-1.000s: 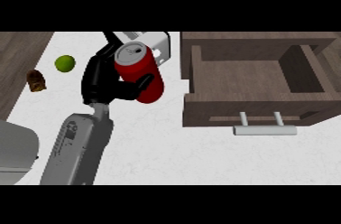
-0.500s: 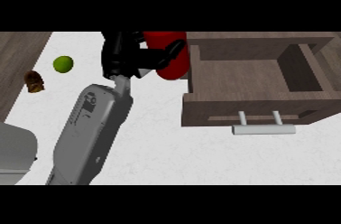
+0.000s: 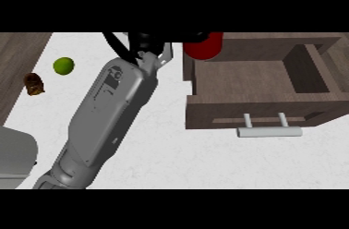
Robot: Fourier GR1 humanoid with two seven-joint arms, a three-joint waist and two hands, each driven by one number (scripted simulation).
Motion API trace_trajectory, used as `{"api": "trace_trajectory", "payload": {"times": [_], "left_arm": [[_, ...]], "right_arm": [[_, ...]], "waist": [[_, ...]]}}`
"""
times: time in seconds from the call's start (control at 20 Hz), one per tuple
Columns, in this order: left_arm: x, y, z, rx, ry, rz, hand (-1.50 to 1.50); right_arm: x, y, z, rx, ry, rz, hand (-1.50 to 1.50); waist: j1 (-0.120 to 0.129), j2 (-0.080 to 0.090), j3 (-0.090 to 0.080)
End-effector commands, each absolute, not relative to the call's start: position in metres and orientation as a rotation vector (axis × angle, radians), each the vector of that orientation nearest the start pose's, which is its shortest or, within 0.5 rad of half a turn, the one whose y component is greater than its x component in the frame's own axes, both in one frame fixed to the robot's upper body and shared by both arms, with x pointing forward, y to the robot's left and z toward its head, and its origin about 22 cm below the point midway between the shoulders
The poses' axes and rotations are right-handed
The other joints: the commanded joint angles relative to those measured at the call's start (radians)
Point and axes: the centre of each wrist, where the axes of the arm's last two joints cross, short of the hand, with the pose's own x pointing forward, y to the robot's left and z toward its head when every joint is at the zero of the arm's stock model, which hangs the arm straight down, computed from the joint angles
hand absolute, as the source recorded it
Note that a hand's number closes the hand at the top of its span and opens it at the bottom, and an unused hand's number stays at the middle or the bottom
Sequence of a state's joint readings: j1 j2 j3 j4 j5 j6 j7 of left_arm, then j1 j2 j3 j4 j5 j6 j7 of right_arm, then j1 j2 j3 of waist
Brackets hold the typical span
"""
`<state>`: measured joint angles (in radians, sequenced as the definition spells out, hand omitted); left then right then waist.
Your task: Pick up the can, place it into the drawer and close the drawer
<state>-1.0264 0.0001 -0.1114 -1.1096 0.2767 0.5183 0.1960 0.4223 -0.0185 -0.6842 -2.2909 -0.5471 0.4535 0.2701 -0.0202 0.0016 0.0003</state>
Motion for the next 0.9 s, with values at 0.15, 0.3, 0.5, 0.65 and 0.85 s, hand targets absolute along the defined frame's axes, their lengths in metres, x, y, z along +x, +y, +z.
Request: {"api": "trace_trajectory", "payload": {"times": [0.15, 0.3, 0.5, 0.65, 0.85], "left_arm": [[0.411, 0.035, 0.198, -0.183, -1.723, 0.088, 1.5], [0.416, 0.026, 0.218, -0.2, -1.718, 0.076, 1.5], [0.406, 0.0, 0.215, -0.161, -1.718, 0.065, 1.5], [0.41, -0.008, 0.223, -0.164, -1.725, 0.061, 1.5], [0.418, -0.001, 0.199, -0.158, -1.694, 0.054, 1.5]], "right_arm": [[0.078, -0.38, 0.122, -0.142, -1.798, -0.14, -1.5], [0.076, -0.353, 0.128, -0.136, -1.794, -0.114, -1.5], [0.069, -0.352, 0.13, -0.123, -1.791, -0.103, -1.5], [0.073, -0.354, 0.127, -0.134, -1.809, -0.124, -1.5], [0.076, -0.366, 0.135, -0.149, -1.819, -0.11, -1.5]], "waist": [[-0.021, 0.006, 0.0], [-0.013, 0.005, 0.0], [-0.033, 0.004, 0.0], [-0.043, 0.006, 0.001], [-0.039, 0.007, 0.001]]}}
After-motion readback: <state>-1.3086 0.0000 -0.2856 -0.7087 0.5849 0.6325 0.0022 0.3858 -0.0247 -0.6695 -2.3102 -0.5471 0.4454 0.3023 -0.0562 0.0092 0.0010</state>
